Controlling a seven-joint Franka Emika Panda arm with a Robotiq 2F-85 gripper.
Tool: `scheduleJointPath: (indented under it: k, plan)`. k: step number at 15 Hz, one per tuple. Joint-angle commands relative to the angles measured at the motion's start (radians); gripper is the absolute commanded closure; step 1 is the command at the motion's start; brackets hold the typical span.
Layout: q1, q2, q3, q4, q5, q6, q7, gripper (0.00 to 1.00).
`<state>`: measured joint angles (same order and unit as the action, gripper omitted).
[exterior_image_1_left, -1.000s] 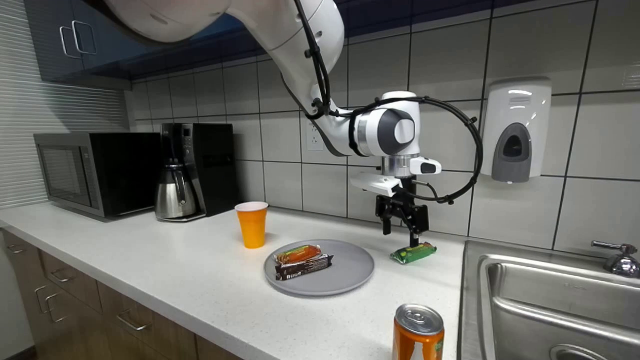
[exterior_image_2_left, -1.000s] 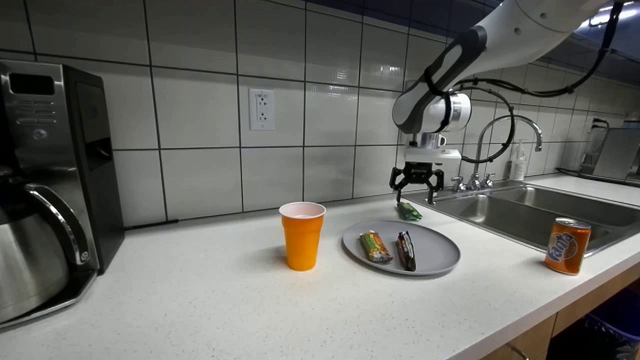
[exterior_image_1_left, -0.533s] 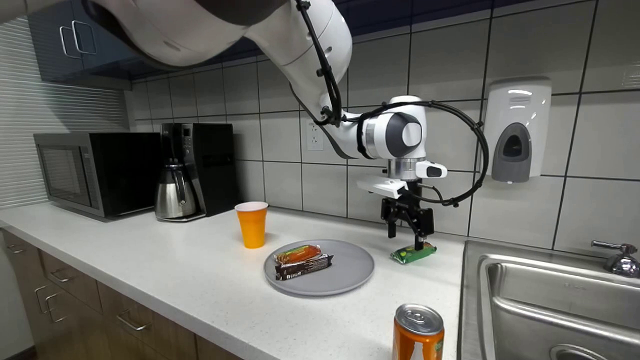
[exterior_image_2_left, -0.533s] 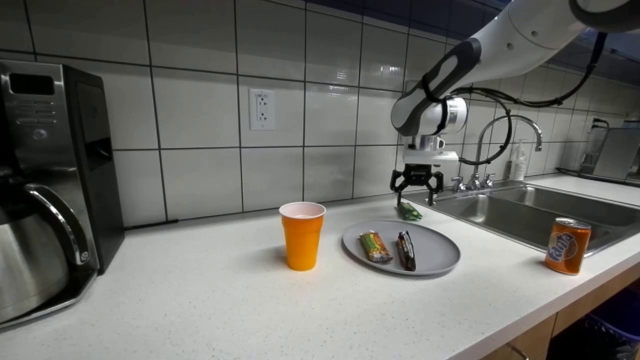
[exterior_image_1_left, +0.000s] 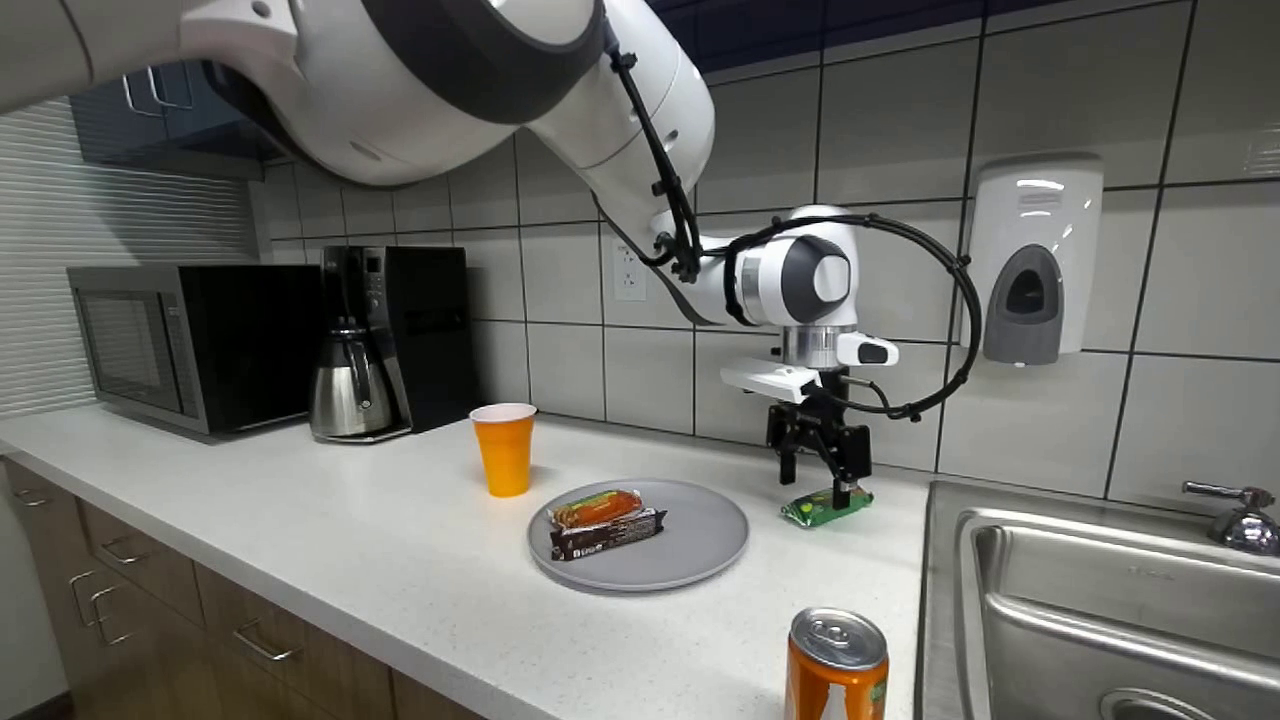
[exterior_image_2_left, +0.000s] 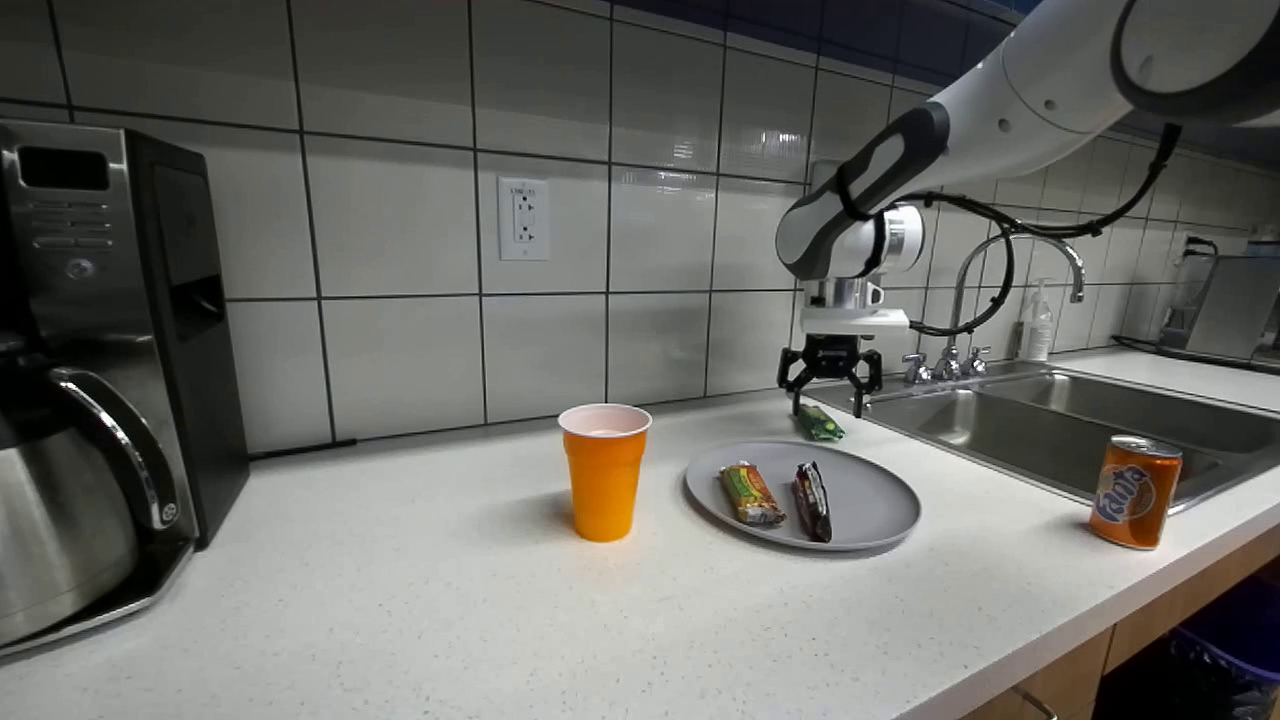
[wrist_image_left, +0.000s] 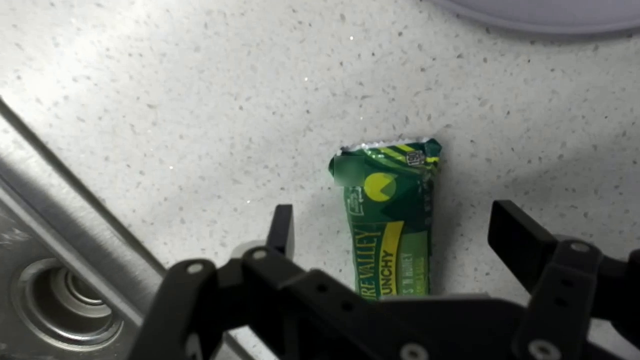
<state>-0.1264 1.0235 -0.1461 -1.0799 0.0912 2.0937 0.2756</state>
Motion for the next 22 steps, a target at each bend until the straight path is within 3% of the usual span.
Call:
scheduleJointPath:
  k: [1,4,5,6,8,14,22]
  plan:
    - [-0.018,0.067,0.005,0.127,-0.006,-0.077,0.028,0.0]
    - [-0.026,0.099,0.006,0.18,-0.006,-0.108,0.03,0.0]
    - [-0.03,0.109,0.008,0.197,-0.004,-0.119,0.03,0.06]
    - [-0.033,0.119,0.009,0.213,-0.004,-0.128,0.032,0.27]
    - [-0.038,0.135,0.01,0.241,-0.004,-0.14,0.033,0.31]
    - [-0.047,0.161,0.012,0.291,-0.004,-0.159,0.035,0.8]
    - [-0.027,0.109,0.003,0.24,0.003,-0.118,0.015,0.83]
